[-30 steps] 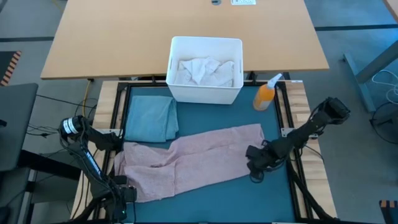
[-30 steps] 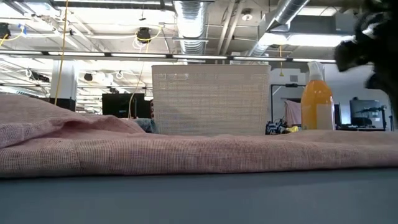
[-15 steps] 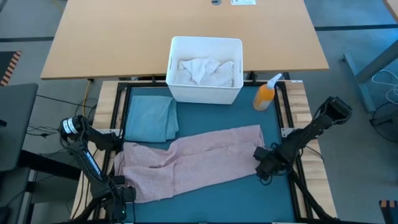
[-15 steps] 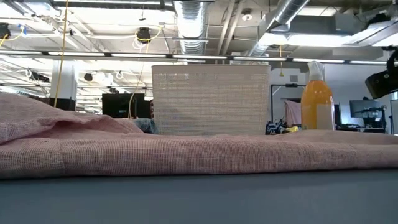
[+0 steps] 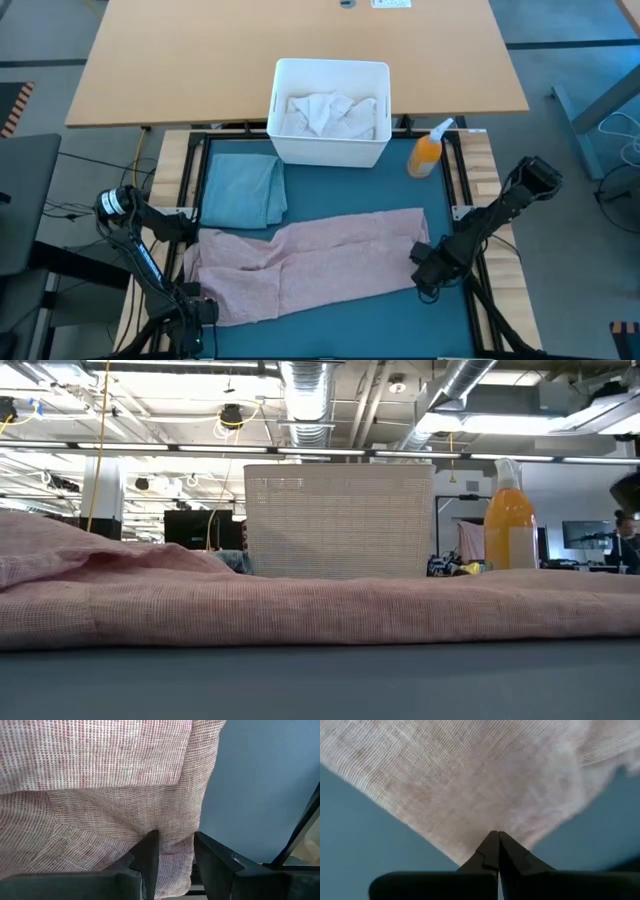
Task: Fold Laundry from Bin
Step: Fold the pink shirt
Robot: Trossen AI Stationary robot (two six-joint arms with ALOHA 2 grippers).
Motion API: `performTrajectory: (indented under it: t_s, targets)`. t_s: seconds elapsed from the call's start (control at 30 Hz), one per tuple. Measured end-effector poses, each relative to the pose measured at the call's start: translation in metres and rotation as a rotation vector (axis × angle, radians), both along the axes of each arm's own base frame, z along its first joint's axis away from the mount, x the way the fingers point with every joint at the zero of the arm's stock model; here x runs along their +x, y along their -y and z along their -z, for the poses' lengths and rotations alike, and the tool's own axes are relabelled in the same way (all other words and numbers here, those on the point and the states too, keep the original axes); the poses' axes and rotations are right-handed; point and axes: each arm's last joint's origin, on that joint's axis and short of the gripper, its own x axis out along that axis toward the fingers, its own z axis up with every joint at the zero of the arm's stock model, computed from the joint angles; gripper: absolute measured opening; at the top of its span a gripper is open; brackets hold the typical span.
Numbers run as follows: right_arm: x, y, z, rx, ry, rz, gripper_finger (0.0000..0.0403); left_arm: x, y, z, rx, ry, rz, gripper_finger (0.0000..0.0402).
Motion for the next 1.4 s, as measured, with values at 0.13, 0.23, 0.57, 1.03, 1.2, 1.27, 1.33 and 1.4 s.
performTrajectory:
  t_s: [0.13,0.23,0.57,1.03,1.2,1.27,1.33,1.4]
  targets:
    - [0.006,0.0,-0.026,-0.039,-0.04,-0.036,0.002,0.001,0.001,-0.008,-0.041,0.003,-0.004,0.0112]
    - [0.013,0.002,-0.053,-0.083,-0.039,-0.075,0.002,0.004,-0.001,-0.024,-0.081,0.026,0.0,0.0112]
    - [0.064,0.026,-0.108,-0.223,0.3,-0.257,0.002,0.013,-0.04,-0.089,-0.182,0.265,-0.021,0.0112]
    - [0.115,0.12,-0.054,-0.22,0.651,-0.301,0.002,0.051,-0.155,-0.066,0.296,0.498,-0.098,0.0112]
    - [0.11,0.141,-0.027,-0.217,0.736,-0.253,0.002,0.055,-0.178,-0.039,0.261,0.386,-0.128,0.0112]
    - [0.106,0.148,-0.016,-0.229,0.739,-0.228,0.002,0.054,-0.185,-0.033,0.272,0.361,-0.15,0.0112]
    - [0.103,0.154,-0.009,-0.243,0.745,-0.212,0.002,0.052,-0.189,-0.028,0.267,0.334,-0.17,0.0112]
    - [0.099,0.157,-0.002,-0.224,0.715,-0.209,0.002,0.05,-0.192,-0.022,0.253,0.304,-0.191,0.0112]
